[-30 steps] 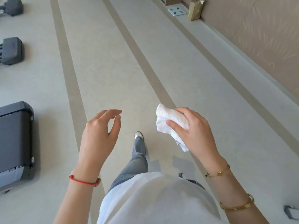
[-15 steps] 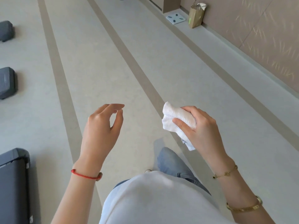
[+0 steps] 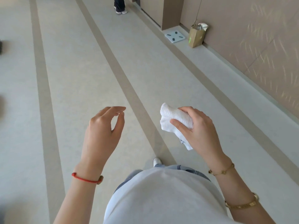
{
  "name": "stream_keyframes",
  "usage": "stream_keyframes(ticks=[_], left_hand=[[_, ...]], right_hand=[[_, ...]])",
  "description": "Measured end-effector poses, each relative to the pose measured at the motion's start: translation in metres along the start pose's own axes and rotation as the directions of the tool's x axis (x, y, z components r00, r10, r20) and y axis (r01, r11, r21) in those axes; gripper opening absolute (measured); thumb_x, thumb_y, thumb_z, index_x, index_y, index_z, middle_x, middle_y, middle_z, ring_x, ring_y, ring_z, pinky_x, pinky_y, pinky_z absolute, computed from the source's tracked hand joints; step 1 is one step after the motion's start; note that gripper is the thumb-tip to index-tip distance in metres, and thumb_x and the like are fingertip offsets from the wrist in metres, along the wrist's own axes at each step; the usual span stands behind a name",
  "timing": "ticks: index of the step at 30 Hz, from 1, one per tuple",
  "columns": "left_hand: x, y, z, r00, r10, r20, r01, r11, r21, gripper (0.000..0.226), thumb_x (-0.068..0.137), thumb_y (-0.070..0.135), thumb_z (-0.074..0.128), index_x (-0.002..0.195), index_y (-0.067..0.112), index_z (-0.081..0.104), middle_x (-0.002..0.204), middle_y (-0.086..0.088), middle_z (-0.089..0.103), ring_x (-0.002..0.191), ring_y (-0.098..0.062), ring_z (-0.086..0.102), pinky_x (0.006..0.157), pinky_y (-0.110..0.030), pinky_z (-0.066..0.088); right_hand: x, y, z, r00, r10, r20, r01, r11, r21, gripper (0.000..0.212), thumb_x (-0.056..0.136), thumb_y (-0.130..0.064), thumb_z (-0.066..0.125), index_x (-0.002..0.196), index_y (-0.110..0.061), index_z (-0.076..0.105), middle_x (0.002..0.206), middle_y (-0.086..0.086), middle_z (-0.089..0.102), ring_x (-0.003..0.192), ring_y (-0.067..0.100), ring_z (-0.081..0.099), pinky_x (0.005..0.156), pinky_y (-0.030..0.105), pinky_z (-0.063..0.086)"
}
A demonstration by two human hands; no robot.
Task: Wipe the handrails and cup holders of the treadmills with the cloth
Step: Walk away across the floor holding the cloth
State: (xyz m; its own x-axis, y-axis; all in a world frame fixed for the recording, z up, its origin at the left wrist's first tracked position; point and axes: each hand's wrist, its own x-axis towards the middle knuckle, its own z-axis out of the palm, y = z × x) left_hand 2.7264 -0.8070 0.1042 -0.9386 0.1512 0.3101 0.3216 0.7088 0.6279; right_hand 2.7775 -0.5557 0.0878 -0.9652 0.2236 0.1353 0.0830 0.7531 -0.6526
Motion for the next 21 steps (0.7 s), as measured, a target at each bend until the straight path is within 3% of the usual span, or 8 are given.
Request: stream_keyframes(ticks=[6,13,17,21], left_hand=[[0.123,-0.017,0.037,0.998,-0.043,-0.041,0.043,0.999,0.017,0.019,0.095,0.014,0.058,0.108,0.015,0.071,0.102,0.005,0.070,0.066,0.018,0.051,0.075,0.001,0.036],[0.266,-0.060,0.089,0.998,-0.050,-0.035,0.051,0.998,0.032,0.019,0.095,0.015,0.058,0.108,0.015,0.072,0.100,0.004,0.071,0.069,0.006,0.054,0.078,0.000,0.037],[0.359,-0.085,0.108,0.998,-0.026,-0.058,0.028,0.999,0.031,0.018,0.095,0.014,0.058,0.107,0.014,0.072,0.098,0.004,0.070,0.067,0.013,0.054,0.077,-0.003,0.039],[0.454,-0.103,0.123,0.999,0.005,-0.047,-0.004,1.000,0.020,0.019,0.095,0.015,0.057,0.107,0.014,0.072,0.098,0.002,0.071,0.082,-0.009,0.065,0.077,-0.020,0.048]], right_hand=[[0.150,0.015,0.003,0.999,-0.038,0.038,0.039,0.999,-0.009,0.035,0.086,-0.054,0.060,0.106,-0.026,0.060,0.092,-0.009,0.066,0.086,0.018,0.060,0.079,0.041,0.049],[0.296,0.034,0.040,0.998,-0.034,0.047,0.034,0.999,0.003,0.034,0.086,-0.054,0.061,0.106,-0.026,0.060,0.091,-0.009,0.066,0.087,0.017,0.060,0.080,0.040,0.049],[0.389,0.032,0.059,0.999,-0.037,0.026,0.036,0.999,0.011,0.033,0.086,-0.054,0.063,0.105,-0.028,0.060,0.090,-0.011,0.066,0.086,0.016,0.060,0.079,0.040,0.050],[0.482,0.027,0.074,0.999,-0.036,0.009,0.035,0.999,0.026,0.033,0.086,-0.054,0.061,0.106,-0.028,0.060,0.091,-0.010,0.066,0.087,0.016,0.060,0.079,0.040,0.050]])
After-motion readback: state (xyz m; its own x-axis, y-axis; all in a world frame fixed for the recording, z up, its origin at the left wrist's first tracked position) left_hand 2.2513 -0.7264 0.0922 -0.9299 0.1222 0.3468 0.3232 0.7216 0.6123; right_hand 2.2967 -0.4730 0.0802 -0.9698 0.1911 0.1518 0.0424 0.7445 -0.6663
